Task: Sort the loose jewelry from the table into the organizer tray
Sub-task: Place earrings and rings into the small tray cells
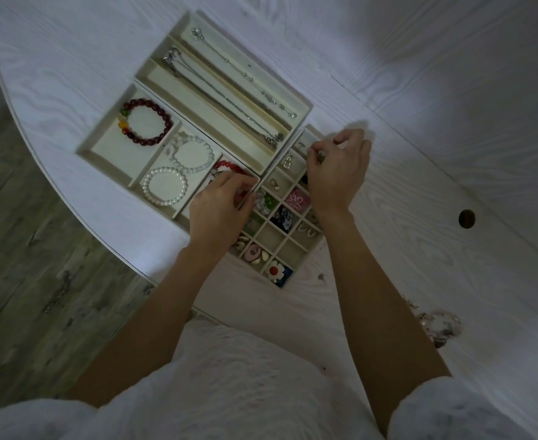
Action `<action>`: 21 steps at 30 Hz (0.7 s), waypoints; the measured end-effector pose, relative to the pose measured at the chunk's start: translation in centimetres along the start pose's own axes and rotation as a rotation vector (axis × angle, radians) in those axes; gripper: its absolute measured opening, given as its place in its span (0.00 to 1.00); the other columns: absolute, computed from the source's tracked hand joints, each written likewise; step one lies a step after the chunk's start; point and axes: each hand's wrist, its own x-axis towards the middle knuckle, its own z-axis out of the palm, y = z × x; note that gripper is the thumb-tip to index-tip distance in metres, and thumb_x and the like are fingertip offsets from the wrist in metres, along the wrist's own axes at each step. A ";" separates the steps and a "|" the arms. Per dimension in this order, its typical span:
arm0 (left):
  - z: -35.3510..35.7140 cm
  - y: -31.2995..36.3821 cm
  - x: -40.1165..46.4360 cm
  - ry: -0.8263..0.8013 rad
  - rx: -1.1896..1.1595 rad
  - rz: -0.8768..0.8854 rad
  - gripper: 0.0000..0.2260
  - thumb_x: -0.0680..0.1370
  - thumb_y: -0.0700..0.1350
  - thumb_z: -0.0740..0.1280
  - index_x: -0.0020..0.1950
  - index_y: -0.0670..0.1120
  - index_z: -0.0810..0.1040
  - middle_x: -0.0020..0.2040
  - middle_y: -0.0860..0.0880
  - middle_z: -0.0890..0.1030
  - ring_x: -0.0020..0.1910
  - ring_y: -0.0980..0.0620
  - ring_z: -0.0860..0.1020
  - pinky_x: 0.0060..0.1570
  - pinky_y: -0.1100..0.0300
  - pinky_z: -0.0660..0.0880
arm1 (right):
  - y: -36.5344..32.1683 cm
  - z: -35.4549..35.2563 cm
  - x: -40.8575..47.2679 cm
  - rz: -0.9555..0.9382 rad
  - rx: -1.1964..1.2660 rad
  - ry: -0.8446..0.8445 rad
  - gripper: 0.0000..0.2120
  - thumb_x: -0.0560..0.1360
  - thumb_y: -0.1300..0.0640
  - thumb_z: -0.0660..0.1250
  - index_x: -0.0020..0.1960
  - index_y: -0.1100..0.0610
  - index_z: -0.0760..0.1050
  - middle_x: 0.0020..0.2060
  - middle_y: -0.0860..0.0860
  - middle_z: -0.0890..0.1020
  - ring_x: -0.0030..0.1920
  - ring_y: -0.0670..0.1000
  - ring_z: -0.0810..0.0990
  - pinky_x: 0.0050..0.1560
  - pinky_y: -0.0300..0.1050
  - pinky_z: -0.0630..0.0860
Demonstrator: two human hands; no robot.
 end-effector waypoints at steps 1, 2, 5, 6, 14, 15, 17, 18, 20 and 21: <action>0.1 0.0 0.0 0.000 -0.003 0.008 0.09 0.73 0.43 0.71 0.53 0.47 0.82 0.48 0.50 0.82 0.39 0.50 0.79 0.36 0.61 0.73 | 0.0 -0.1 0.0 -0.017 -0.010 0.004 0.02 0.68 0.60 0.71 0.39 0.58 0.83 0.43 0.56 0.76 0.45 0.56 0.73 0.44 0.42 0.67; 0.1 0.1 0.1 0.001 -0.006 0.014 0.09 0.73 0.43 0.70 0.53 0.46 0.82 0.48 0.49 0.82 0.39 0.50 0.79 0.36 0.61 0.74 | 0.0 -0.3 0.0 -0.035 -0.022 0.006 0.03 0.68 0.60 0.71 0.39 0.59 0.83 0.43 0.56 0.76 0.45 0.56 0.73 0.45 0.42 0.66; 0.0 0.3 0.1 0.010 0.003 0.008 0.09 0.72 0.43 0.70 0.52 0.46 0.82 0.48 0.49 0.82 0.40 0.49 0.80 0.36 0.60 0.73 | 0.0 -0.5 0.3 -0.080 -0.109 -0.027 0.04 0.69 0.59 0.70 0.40 0.58 0.83 0.44 0.55 0.76 0.47 0.55 0.73 0.47 0.43 0.66; 0.0 0.3 0.1 0.009 0.013 0.006 0.09 0.72 0.43 0.71 0.52 0.46 0.82 0.48 0.49 0.82 0.40 0.49 0.80 0.36 0.61 0.72 | 0.0 -0.4 0.4 -0.087 -0.149 -0.046 0.05 0.70 0.58 0.69 0.40 0.58 0.83 0.45 0.54 0.76 0.47 0.55 0.72 0.47 0.42 0.64; -0.1 0.7 0.5 0.009 0.035 -0.006 0.08 0.72 0.44 0.72 0.50 0.46 0.81 0.46 0.50 0.82 0.39 0.50 0.79 0.37 0.62 0.72 | -0.2 0.4 1.0 -0.087 -0.196 -0.060 0.05 0.68 0.60 0.69 0.35 0.58 0.82 0.41 0.52 0.76 0.44 0.54 0.72 0.43 0.39 0.54; -0.1 0.7 0.4 0.016 0.037 -0.009 0.07 0.72 0.44 0.72 0.49 0.46 0.81 0.46 0.50 0.82 0.39 0.50 0.79 0.36 0.62 0.71 | -0.3 0.5 0.9 -0.093 -0.192 -0.044 0.04 0.67 0.61 0.70 0.34 0.58 0.81 0.39 0.52 0.76 0.43 0.53 0.72 0.42 0.38 0.52; 0.0 0.8 0.4 0.035 0.042 -0.016 0.07 0.72 0.44 0.72 0.49 0.47 0.81 0.46 0.51 0.82 0.39 0.51 0.79 0.36 0.64 0.70 | -0.4 0.7 0.9 -0.099 -0.190 -0.022 0.04 0.66 0.61 0.71 0.33 0.58 0.81 0.38 0.51 0.76 0.41 0.53 0.72 0.41 0.37 0.51; 0.0 0.9 0.3 0.043 0.043 -0.020 0.07 0.72 0.43 0.72 0.49 0.47 0.81 0.46 0.51 0.82 0.39 0.52 0.79 0.36 0.64 0.69 | -0.4 0.8 0.8 -0.102 -0.184 -0.011 0.04 0.66 0.61 0.70 0.33 0.58 0.81 0.38 0.51 0.76 0.41 0.53 0.72 0.41 0.37 0.51; 0.1 1.0 0.3 0.052 0.041 -0.026 0.06 0.72 0.44 0.72 0.49 0.47 0.81 0.46 0.52 0.82 0.40 0.53 0.79 0.37 0.64 0.69 | -0.3 0.6 0.7 -0.107 -0.137 0.003 0.04 0.68 0.60 0.70 0.34 0.58 0.82 0.39 0.52 0.76 0.41 0.53 0.72 0.42 0.37 0.52; 0.1 1.0 0.2 0.052 0.039 -0.026 0.06 0.73 0.44 0.72 0.49 0.47 0.81 0.46 0.52 0.82 0.40 0.53 0.79 0.37 0.65 0.69 | -0.2 0.5 0.7 -0.101 -0.102 0.002 0.05 0.69 0.60 0.70 0.36 0.58 0.82 0.40 0.52 0.76 0.42 0.53 0.72 0.43 0.37 0.54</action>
